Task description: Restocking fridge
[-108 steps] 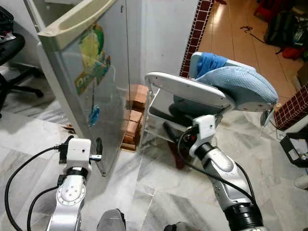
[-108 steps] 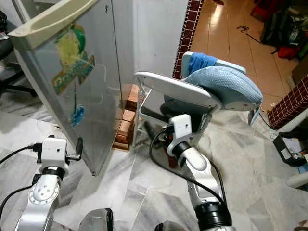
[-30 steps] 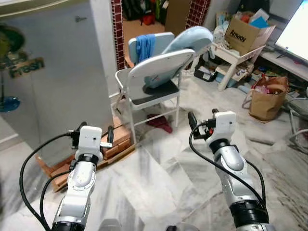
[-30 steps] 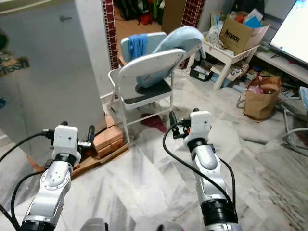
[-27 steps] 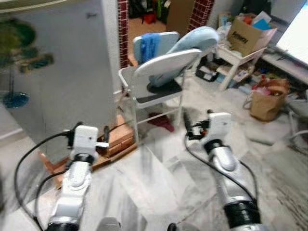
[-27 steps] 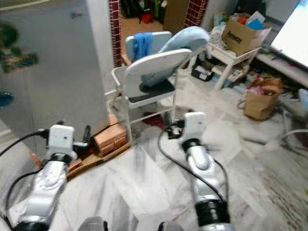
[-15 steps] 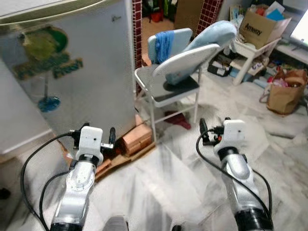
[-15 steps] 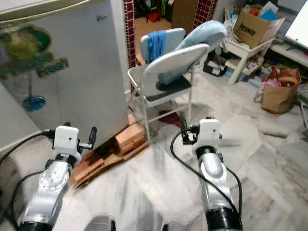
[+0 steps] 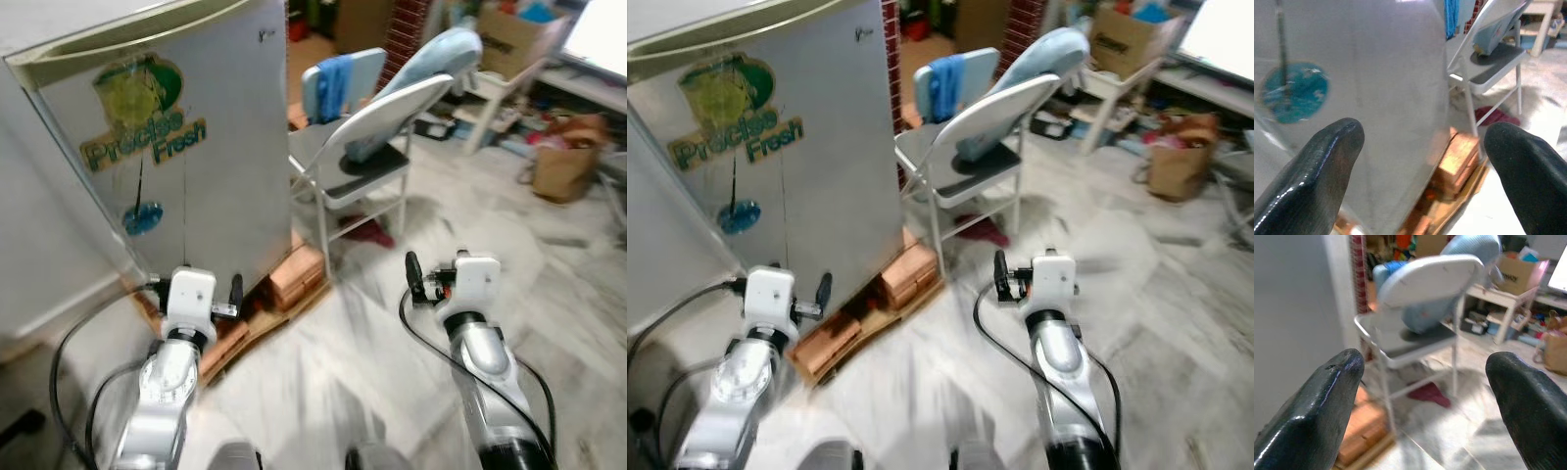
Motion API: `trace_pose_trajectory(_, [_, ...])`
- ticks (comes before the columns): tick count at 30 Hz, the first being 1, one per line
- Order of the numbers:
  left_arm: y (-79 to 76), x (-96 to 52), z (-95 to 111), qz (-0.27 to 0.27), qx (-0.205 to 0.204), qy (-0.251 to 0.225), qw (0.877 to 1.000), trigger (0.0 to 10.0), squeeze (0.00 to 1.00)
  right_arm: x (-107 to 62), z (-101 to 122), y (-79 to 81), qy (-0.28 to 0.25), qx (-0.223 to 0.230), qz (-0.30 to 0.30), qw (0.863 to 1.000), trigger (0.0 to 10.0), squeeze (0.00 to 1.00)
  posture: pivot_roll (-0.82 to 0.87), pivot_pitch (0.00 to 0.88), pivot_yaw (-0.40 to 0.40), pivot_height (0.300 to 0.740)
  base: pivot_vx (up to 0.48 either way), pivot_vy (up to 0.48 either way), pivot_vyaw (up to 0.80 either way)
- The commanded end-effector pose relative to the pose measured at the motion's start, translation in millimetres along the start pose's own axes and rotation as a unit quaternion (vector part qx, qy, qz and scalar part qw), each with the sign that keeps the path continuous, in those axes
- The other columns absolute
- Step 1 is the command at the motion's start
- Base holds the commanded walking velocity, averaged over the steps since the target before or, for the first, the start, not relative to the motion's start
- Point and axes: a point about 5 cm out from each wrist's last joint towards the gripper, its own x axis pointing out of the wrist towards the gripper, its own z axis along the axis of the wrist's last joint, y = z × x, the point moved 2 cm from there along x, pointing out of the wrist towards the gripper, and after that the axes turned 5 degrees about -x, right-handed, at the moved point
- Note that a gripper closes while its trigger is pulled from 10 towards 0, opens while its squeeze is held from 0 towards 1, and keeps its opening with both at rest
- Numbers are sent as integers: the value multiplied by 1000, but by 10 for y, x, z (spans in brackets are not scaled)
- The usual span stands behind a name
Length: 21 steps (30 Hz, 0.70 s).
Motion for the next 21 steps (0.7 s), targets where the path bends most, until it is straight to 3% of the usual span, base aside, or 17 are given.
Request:
trace_pose_trajectory(1, [20,15,66,9,-5,-12,1000,10000,0,22,11,-62,2,-4,-2,1000,10000,0,95,84,-50,740,0,469,-406])
trace_pose_trajectory(6, [119,-30,21,26,-4,-3,1000,10000,0,79,39,-12,1,-2,14,1000,10000,0,103,85,-59,740,0,469,0])
trace_pose_trajectory(21, [48,-7,39,12,-3,-3,1000,10000,0,97,33,-18,0,-7,18,1000,10000,0,98,82,-52,740,0,466,0])
